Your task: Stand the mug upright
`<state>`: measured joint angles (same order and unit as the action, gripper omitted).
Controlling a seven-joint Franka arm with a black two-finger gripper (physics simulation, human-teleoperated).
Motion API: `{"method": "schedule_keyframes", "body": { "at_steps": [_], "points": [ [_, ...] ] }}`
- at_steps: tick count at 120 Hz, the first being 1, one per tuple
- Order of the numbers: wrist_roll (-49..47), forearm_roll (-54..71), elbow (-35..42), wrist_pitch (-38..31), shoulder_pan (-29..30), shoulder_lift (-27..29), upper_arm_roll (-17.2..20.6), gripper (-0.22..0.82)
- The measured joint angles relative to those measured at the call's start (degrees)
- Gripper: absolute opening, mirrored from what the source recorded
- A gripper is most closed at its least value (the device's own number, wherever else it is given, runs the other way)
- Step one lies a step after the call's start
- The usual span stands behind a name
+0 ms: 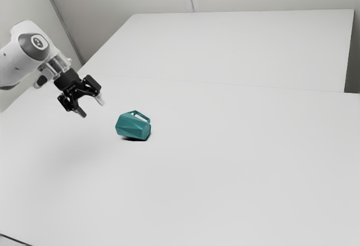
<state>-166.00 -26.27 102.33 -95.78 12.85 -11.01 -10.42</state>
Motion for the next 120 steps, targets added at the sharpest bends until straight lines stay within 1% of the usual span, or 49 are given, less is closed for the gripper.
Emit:
{"method": "schedule_keyframes", "body": {
  "at_steps": [27,43,80,107,120],
  "points": [
    [0.00,-4.64,-1.64,-1.51,0.43,-5.49,-0.36,0.60],
    [0.00,-5.76,-6.21,-1.66,1.27,-10.61,-0.55,0.60],
    [0.00,-9.52,-14.98,-1.61,1.98,-20.08,-0.57,0.60],
    [0.00,-13.11,-18.09,-2.03,1.85,-23.63,-0.38,0.60],
    [0.00,-15.11,-18.35,-2.14,1.58,-24.19,-0.18,0.60]
  ]
}}
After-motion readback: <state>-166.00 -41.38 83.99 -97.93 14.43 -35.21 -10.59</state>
